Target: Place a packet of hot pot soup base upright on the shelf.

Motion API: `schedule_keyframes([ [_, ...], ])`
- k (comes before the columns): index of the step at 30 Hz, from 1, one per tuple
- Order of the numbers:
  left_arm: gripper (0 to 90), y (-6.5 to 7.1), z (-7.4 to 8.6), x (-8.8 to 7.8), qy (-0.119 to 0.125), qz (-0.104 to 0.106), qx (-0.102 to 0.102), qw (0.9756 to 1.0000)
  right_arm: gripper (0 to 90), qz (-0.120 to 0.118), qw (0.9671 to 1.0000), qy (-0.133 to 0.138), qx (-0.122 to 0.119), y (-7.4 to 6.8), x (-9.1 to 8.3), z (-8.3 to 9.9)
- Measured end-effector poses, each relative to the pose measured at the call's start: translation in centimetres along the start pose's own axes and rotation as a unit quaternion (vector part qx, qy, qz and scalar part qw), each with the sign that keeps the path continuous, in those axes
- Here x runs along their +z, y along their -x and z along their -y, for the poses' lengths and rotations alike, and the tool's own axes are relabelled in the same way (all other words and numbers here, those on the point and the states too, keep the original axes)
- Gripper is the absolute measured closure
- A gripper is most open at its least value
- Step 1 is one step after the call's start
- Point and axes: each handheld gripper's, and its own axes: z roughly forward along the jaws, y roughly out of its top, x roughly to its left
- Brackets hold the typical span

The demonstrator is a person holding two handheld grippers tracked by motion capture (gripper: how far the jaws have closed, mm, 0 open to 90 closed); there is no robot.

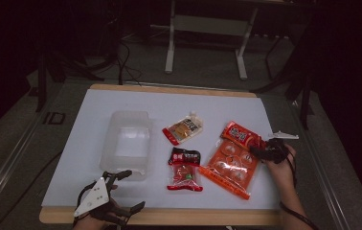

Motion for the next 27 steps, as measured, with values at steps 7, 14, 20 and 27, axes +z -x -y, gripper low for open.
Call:
schedule_keyframes([
  [7, 1.8, 0.0, 0.0, 0.1, -0.003, 0.001, 0.003, 1.0000, 53.1, -0.025, 0.9994, -0.014, -0.020, -0.8, -0.3, -0.4],
  [14, 1.8, 0.0, 0.0, 0.0, -0.002, 0.000, 0.002, 1.0000, 81.2, -0.041, 0.9981, -0.028, -0.035, -1.7, -0.4, -0.9],
  [20, 1.8, 0.0, 0.0, 0.0, -0.001, -0.001, 0.003, 1.0000, 86.3, -0.032, 0.9976, -0.041, -0.044, -2.4, -0.5, -1.4],
  [27, 1.8, 0.0, 0.0, -0.1, 0.004, -0.002, 0.006, 1.0000, 87.5, -0.035, 0.9979, -0.031, -0.045, -2.5, -1.6, -2.0],
])
